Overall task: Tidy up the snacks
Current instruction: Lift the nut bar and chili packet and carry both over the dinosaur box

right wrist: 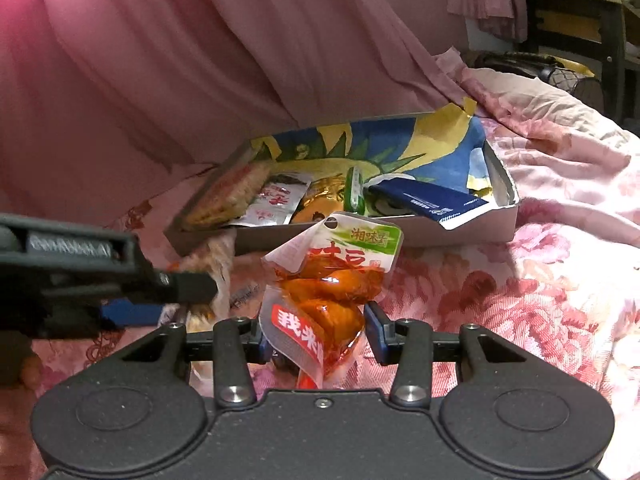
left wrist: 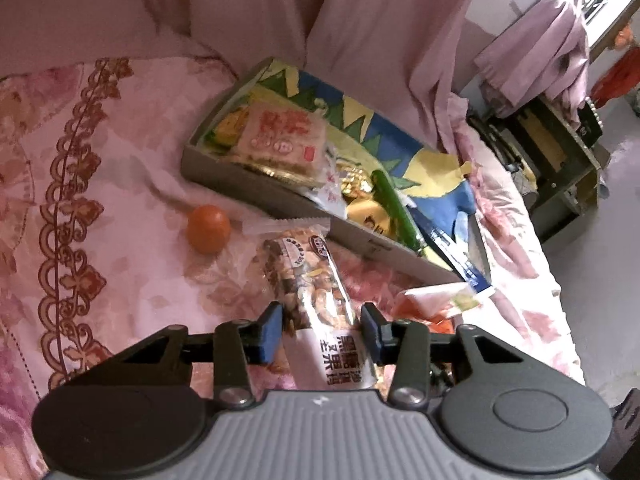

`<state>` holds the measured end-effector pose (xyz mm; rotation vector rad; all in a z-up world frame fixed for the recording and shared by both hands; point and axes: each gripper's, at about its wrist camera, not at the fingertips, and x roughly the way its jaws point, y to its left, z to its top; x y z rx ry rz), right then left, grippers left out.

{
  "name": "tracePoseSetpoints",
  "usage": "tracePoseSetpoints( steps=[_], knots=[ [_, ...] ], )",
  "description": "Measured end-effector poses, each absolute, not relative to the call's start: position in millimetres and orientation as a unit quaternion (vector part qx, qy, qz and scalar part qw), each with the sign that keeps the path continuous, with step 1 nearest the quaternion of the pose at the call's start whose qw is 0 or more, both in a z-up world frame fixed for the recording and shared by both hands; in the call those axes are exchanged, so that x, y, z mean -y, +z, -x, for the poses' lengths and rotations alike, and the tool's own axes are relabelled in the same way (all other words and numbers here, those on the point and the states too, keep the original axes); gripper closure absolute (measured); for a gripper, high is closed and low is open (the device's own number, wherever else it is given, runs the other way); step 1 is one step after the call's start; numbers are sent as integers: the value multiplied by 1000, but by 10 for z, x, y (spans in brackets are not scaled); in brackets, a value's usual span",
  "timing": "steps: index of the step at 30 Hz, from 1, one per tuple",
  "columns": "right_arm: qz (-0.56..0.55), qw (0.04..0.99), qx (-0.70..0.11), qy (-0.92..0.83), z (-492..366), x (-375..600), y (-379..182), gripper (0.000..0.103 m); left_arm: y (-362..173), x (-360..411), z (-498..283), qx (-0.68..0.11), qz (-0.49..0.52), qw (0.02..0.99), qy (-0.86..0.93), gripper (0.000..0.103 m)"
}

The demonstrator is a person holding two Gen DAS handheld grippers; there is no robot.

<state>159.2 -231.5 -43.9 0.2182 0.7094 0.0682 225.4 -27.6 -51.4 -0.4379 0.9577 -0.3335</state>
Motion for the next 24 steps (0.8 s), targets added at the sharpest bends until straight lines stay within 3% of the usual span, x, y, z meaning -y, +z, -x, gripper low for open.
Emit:
tracePoseSetpoints(
  steps=[15,24],
  knots=[
    [-114,931,-344,37,-1604,2307,-468,57,-399,187,-2183,-440,227,859,-128,58],
    [-108,949,-293,44,-1522,2258,-312,57,-135,126,-2145,-369,240,886,-146,58]
  ],
)
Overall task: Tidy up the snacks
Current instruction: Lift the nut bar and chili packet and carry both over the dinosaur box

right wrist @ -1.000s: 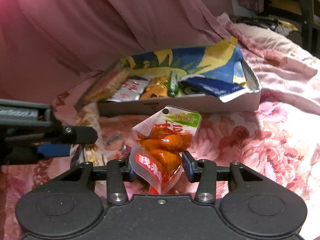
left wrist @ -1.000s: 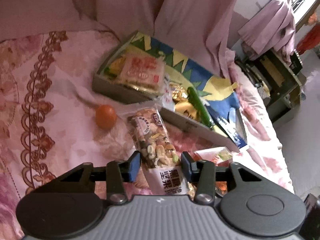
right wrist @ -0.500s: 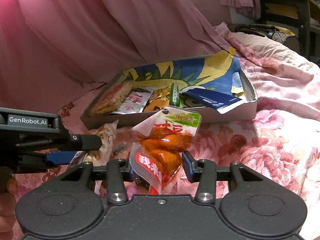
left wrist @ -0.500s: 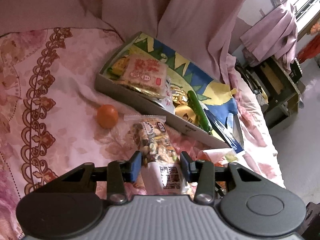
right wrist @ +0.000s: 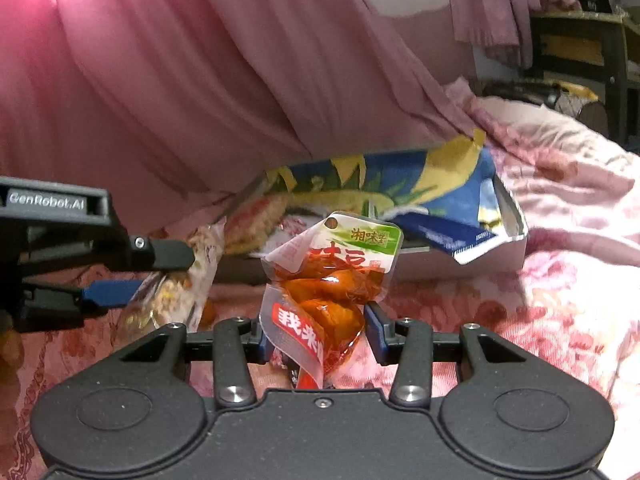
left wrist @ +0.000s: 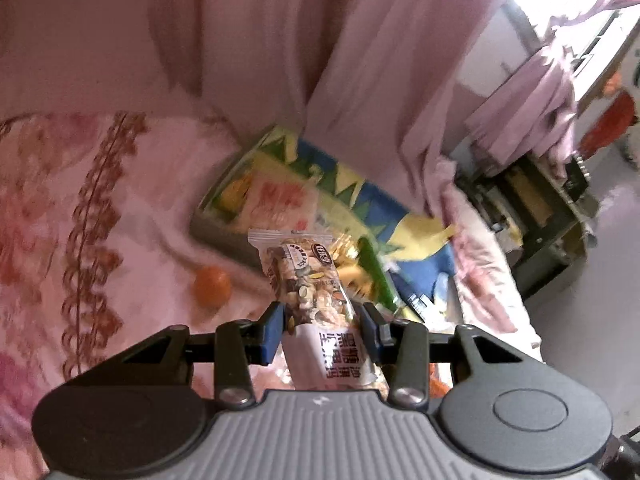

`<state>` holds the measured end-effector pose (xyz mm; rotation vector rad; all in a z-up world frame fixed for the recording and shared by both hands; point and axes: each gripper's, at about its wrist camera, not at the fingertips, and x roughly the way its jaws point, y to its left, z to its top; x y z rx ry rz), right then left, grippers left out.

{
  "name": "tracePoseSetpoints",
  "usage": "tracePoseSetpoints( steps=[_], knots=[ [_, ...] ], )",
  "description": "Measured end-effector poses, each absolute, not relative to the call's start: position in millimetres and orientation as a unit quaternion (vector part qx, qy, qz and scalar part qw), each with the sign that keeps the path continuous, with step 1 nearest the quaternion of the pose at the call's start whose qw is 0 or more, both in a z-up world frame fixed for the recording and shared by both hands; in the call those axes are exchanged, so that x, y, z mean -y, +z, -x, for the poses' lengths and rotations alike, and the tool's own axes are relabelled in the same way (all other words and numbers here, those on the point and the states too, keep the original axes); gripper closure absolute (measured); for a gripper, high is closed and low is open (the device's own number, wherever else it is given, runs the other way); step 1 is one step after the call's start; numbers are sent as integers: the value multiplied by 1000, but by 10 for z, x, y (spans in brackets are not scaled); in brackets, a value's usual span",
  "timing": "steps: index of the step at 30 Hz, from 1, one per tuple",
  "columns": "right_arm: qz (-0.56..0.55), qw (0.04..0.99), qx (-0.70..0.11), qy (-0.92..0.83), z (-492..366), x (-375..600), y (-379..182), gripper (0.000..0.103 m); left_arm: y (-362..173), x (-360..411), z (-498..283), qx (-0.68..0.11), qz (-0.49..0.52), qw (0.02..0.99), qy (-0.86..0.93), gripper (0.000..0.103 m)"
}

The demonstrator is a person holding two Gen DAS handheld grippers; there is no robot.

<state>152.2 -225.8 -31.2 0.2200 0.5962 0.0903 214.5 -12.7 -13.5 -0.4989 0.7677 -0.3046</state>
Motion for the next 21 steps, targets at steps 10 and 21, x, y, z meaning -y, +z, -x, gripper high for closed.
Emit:
tracePoseSetpoints(
  steps=[10,21],
  knots=[
    [-115,965,-235,-3,-1605,2452,-138,57,-33,416,-2670,-316,227,900,-194,58],
    [-111,969,-212,-60,-1910,2702,-131,57,-271,569,-3260,-311,222,902,-200,58]
  ],
)
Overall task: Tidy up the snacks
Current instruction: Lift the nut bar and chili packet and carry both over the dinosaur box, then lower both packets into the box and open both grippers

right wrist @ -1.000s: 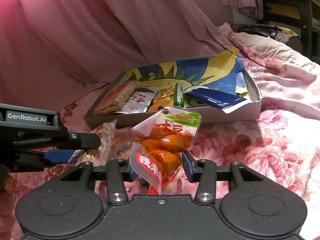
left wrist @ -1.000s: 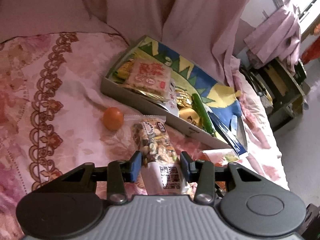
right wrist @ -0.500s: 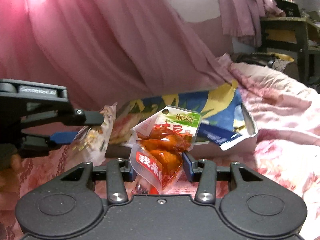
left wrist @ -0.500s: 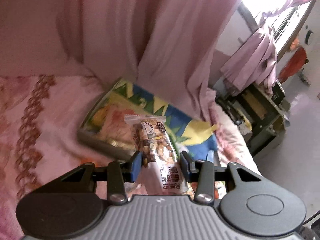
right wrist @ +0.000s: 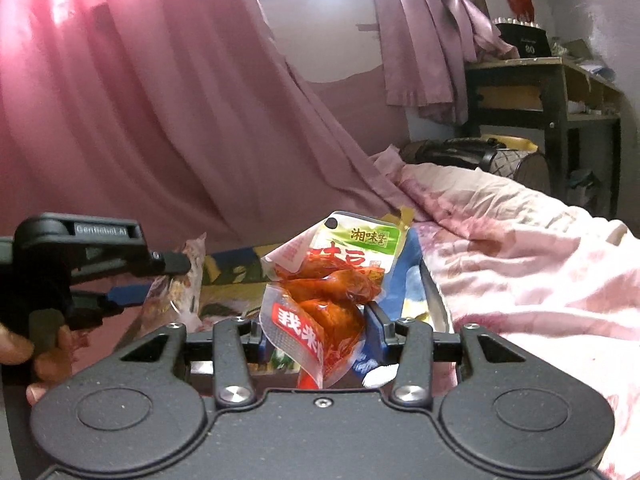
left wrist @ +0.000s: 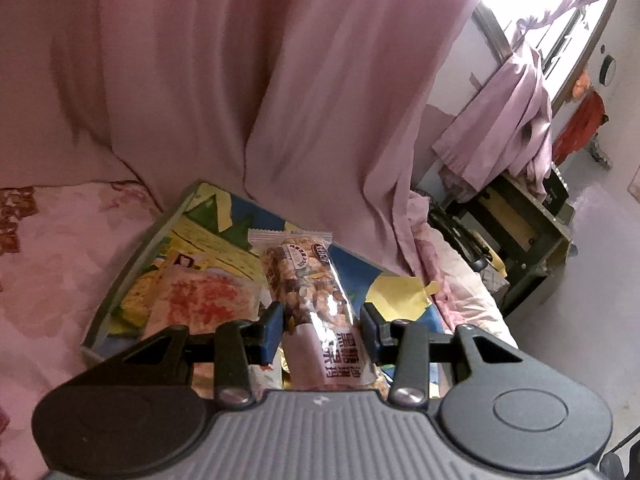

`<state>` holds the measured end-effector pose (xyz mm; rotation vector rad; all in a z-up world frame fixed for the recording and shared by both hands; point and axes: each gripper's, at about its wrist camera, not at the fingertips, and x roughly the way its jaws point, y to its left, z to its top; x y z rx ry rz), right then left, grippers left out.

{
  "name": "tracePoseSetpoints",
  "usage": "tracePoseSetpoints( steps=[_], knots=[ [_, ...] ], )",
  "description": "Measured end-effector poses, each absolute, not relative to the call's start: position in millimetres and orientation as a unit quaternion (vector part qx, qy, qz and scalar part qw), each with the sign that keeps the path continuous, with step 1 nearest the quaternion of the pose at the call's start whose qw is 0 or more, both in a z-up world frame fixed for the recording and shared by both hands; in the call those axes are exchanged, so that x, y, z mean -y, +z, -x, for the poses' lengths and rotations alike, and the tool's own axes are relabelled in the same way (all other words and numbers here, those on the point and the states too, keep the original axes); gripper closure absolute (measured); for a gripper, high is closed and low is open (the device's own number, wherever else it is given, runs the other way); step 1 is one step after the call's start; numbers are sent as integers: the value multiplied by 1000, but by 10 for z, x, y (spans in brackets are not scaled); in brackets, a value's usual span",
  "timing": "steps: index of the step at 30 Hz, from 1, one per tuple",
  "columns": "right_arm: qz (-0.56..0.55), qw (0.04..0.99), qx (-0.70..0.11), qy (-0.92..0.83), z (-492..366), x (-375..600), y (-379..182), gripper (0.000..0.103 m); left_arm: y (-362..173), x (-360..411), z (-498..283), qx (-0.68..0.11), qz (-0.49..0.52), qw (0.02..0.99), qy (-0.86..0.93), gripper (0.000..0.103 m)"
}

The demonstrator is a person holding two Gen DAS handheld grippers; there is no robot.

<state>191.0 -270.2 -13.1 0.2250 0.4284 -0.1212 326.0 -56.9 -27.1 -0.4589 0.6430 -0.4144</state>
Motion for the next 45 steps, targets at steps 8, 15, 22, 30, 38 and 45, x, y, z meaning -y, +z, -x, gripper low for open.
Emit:
tracePoseSetpoints(
  steps=[8,15,22,30,38,45],
  knots=[
    [-90,966,-232,-73,-2188,2650,-325,57,-508,769,-3391,-327,194,899,-216,58],
    [-82,960,-254,-86,-2404,2684,-506,57,-597,808,-3482,-336,190,898,-211,58],
    [-60,961,-252,-92,-2491,2660,-579,56,-628,861,-3532,-337,185,898,-212,58],
    [-56,959,-252,-114,-2502,2661,-581,42,-601,879,-3539,-340,191,897,-209,49],
    [-67,964,-216,-141,-2337,2727,-409,18,-500,870,-3471,-341,196,896,-207,27],
    [-66,973,-161,-148,-2066,2744,-153,6,-276,809,-3248,-310,186,911,-197,7]
  ],
)
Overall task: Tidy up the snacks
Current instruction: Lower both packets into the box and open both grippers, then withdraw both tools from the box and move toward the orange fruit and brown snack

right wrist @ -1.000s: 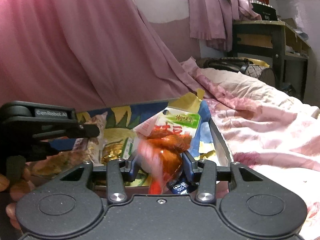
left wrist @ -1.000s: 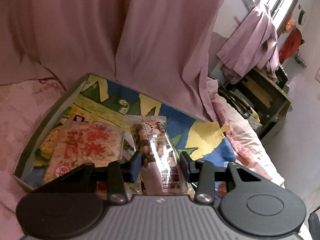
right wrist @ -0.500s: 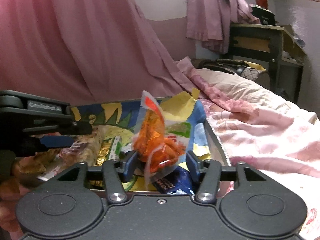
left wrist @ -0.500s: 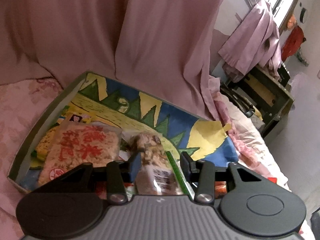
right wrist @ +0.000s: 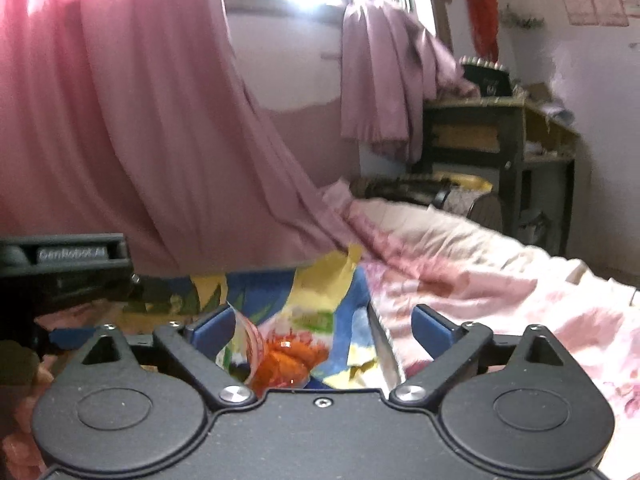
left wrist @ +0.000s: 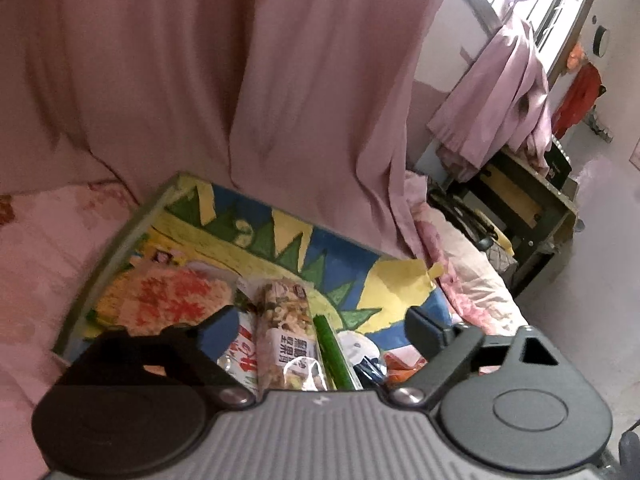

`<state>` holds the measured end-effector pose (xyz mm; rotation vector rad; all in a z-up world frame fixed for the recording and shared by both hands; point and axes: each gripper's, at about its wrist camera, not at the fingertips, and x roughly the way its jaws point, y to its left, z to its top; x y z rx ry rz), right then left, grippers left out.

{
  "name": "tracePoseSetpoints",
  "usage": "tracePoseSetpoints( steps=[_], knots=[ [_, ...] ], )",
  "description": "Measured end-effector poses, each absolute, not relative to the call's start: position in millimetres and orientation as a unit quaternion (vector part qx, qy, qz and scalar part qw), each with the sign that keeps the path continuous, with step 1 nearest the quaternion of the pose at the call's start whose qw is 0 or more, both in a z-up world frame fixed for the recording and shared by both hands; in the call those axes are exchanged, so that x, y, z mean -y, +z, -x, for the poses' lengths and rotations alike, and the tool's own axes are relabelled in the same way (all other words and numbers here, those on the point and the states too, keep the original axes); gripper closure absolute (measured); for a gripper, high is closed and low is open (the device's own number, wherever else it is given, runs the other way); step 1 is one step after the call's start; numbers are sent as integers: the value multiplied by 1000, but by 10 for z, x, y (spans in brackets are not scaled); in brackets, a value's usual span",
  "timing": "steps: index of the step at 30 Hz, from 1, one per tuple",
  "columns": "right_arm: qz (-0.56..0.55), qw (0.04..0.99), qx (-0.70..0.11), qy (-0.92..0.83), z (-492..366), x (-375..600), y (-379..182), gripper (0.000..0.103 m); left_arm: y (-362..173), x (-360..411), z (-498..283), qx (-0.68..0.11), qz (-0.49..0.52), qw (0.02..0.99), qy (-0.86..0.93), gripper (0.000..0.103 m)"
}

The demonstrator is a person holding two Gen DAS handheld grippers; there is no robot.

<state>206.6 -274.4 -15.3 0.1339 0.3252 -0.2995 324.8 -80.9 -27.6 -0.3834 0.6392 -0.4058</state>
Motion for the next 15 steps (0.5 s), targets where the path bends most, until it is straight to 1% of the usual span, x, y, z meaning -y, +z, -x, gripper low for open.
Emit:
tracePoseSetpoints(
  steps=[3,6,15],
  knots=[
    [-70,976,-140,-149,-1937,2756,-41,3,-166,741,-3126,-295,188,917,-191,2],
    [-70,979,-124,-149,-1791,2758,52,1,-51,671,-2982,-282,190,923,-182,1],
    [-81,982,-103,-133,-1320,2751,263,1,195,520,-2442,-247,159,944,-150,0]
  ],
)
